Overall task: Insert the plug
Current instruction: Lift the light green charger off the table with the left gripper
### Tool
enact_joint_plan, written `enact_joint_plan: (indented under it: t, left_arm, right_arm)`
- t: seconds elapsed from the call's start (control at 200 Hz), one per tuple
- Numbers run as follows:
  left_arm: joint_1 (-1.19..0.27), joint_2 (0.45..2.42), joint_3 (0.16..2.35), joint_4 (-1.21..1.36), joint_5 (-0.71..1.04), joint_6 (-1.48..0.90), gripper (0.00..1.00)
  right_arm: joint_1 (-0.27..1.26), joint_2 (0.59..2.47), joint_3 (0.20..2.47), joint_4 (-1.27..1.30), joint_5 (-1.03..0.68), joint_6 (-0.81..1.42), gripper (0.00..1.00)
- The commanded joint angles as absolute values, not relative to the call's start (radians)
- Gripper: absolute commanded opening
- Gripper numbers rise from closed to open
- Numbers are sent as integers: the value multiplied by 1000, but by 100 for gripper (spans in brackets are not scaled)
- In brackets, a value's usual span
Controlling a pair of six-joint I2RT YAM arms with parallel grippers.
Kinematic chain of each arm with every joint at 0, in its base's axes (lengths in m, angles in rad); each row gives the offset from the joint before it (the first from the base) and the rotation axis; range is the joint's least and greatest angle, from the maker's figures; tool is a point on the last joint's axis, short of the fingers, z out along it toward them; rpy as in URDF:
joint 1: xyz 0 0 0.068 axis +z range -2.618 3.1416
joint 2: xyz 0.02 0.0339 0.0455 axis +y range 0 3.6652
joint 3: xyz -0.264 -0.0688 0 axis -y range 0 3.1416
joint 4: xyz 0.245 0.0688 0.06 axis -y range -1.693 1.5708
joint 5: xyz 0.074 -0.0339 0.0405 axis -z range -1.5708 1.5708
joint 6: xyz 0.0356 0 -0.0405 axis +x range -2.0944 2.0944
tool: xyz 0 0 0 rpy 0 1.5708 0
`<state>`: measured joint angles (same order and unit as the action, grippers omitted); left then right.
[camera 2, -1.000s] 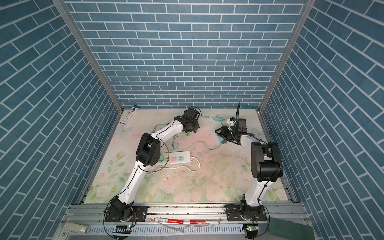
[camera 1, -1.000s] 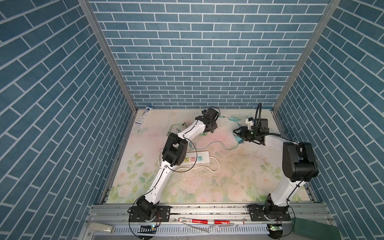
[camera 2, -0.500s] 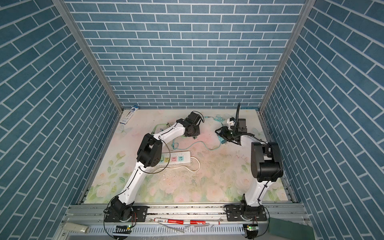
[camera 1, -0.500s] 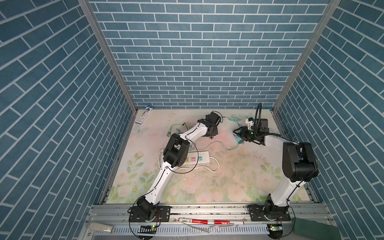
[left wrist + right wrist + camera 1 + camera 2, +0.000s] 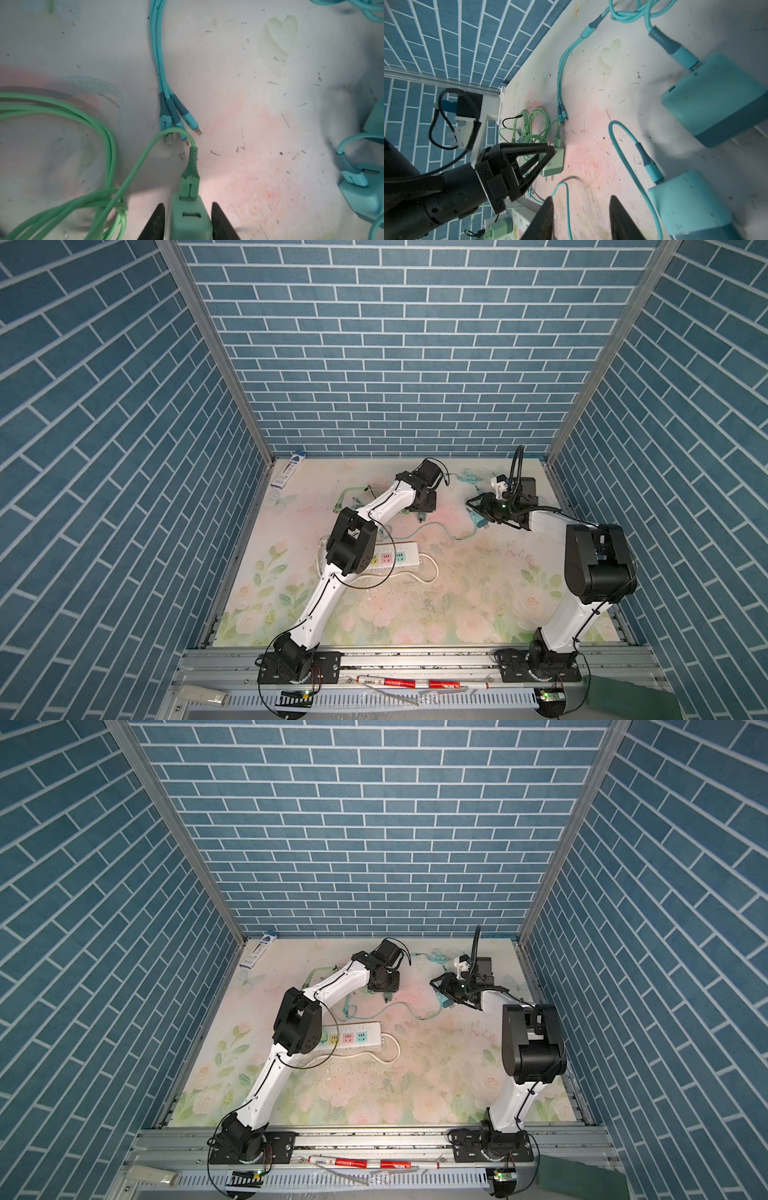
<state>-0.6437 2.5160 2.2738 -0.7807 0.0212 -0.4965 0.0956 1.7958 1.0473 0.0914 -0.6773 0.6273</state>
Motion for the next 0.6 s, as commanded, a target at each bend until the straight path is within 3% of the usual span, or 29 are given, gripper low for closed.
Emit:
enact_joint_plan:
  t: [0.0, 0.18, 0.595]
  left_arm:
    - [-643, 2560, 2285, -844, 37, -471, 41]
    - [-646, 2559, 2296, -871, 30, -467, 47]
    - [-648, 2582, 2326, -932, 35, -465, 45]
  right_arm:
    - [100, 1789, 1054, 100, -674, 601, 44]
    - [99, 1789, 1054, 98, -672, 600, 44]
    - [100, 1784, 1050, 102, -673, 600, 44]
